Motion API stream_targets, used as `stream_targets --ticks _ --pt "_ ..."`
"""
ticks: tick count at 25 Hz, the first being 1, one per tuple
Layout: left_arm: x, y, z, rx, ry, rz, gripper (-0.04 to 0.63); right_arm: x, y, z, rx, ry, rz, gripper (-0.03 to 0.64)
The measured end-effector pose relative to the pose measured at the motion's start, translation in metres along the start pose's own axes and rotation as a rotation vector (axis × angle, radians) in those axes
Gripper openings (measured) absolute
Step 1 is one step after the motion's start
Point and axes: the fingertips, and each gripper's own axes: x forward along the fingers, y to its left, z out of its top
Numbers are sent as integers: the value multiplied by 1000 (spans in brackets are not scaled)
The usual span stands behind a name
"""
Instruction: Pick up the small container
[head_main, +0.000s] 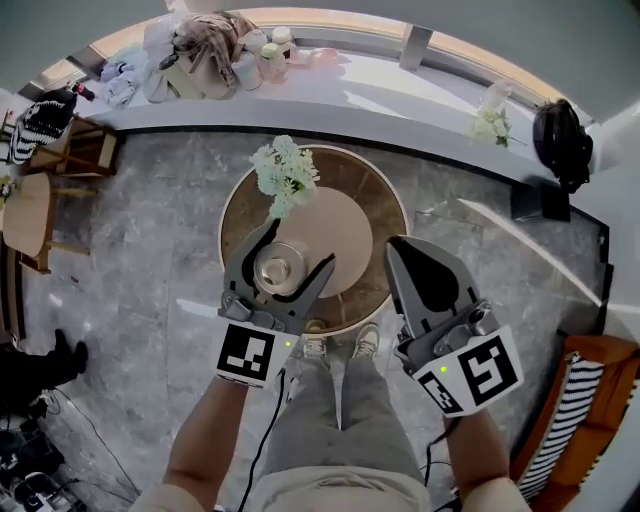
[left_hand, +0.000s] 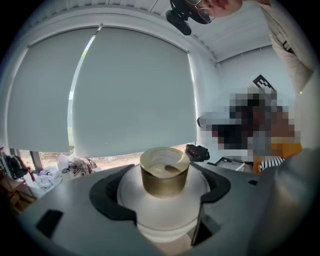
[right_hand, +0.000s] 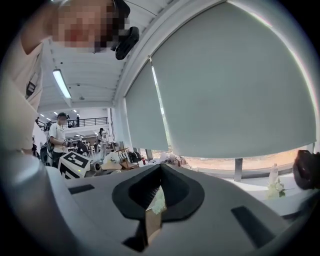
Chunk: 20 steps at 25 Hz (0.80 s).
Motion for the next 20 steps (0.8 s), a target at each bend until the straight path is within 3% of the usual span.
stream_targets --ticks 10,20 --pt "-70 2 119 -13 -65 -18 350 -34 54 115 -52 -80 46 6" --pt "-139 -7 203 32 -119 -15 350 -79 103 206 -135 -194 85 6"
